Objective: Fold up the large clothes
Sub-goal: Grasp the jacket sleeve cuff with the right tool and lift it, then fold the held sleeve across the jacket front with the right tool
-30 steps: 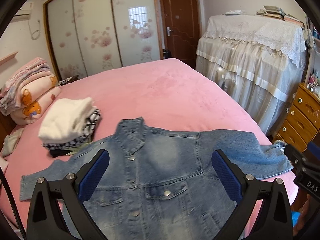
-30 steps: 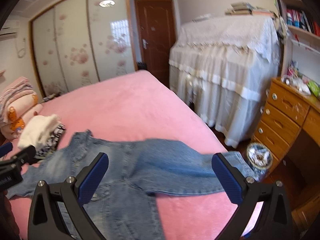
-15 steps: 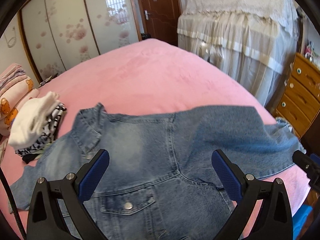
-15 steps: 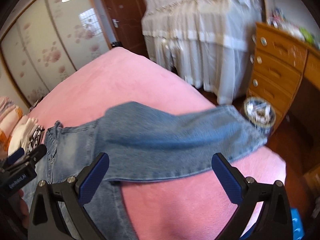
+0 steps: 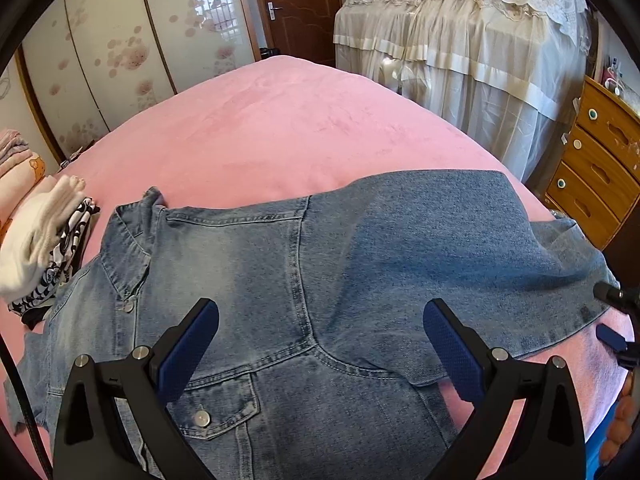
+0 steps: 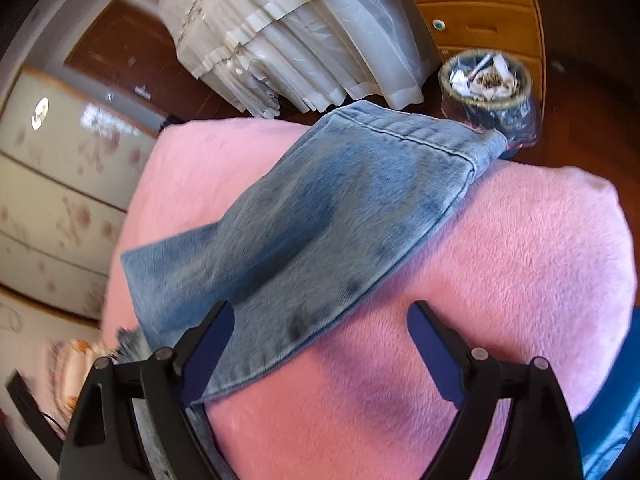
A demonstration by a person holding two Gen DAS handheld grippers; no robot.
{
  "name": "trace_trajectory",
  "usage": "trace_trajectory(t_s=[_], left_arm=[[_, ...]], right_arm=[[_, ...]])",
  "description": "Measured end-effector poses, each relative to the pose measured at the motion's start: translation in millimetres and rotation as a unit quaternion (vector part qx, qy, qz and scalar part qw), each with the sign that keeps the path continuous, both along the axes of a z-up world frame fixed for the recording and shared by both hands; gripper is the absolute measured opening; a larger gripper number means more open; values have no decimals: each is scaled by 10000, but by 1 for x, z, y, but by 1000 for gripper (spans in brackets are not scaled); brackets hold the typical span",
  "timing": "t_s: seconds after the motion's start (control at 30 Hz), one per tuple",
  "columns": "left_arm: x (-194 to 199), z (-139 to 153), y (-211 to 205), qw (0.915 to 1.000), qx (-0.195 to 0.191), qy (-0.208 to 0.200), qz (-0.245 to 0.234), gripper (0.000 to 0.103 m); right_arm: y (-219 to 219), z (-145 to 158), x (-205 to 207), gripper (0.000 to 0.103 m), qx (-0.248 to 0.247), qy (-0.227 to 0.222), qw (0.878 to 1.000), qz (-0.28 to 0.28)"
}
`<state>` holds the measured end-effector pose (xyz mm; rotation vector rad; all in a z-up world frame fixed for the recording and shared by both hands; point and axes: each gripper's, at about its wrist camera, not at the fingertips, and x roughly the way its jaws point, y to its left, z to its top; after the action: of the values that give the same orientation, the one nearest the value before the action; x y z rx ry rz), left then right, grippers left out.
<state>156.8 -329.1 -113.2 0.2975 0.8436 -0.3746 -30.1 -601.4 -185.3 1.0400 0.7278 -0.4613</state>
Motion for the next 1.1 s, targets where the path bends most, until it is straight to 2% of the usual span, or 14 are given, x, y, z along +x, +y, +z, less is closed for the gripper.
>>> trace_trajectory(t_s=[0.1, 0.13, 0.2, 0.27, 0.3, 0.37, 0.4, 0.47, 0.57, 0.7, 0.83, 0.93, 1.0, 1.1], left_arm=[[0, -1, 1, 9999, -67, 96, 9, 101], [0, -1, 1, 9999, -86, 125, 7, 101], [-1, -1, 4, 9997, -135, 188, 3, 101], [-4, 1, 7, 9997, -158, 206, 10, 101], [-5, 3, 10, 9996, -190, 207, 10, 101], [-8, 8, 18, 9995, -273, 171, 33, 101], [-9, 12, 24, 9993, -353, 129, 40, 101], [-12, 18, 36, 9988, -481, 84, 52, 101], [-14, 30, 63, 9970, -740, 170, 124, 101], [-12, 43, 120, 9915, -1121, 301, 580, 101], [-1, 42, 183, 9835, -1298, 418, 1185, 101], [6, 30, 228, 9781, -1136, 542, 1659, 101], [10, 17, 248, 9746, -1088, 757, 1804, 101], [13, -10, 272, 9686, -1155, 1169, 1865, 101]], right_arm=[[-6, -1, 3, 88, 29, -156, 9998, -101], [-8, -2, 5, 82, 17, -189, 9997, -152], [-13, -4, 12, 61, -22, -140, 9996, -251], [-20, -8, 16, 12, 13, -81, 9994, -326], [-26, -12, 18, 6, 64, 27, 9992, -392], [-28, -7, 18, 5, 44, -41, 9989, -454], [-23, 3, 19, 5, -197, -47, 9987, -471], [-5, 36, 25, 3, -956, -106, 9948, -341], [40, 96, 43, 3, -1966, -505, 9791, 157], [129, 165, 83, 3, -3127, -1149, 9328, 1373], [229, 185, 126, 3, -3551, -1543, 8768, 2851], [299, 162, 154, 4, -3597, -1357, 8349, 3939], [332, 132, 162, 5, -3370, -1114, 8142, 4594], [370, 84, 160, 18, -3113, -692, 7899, 5237]])
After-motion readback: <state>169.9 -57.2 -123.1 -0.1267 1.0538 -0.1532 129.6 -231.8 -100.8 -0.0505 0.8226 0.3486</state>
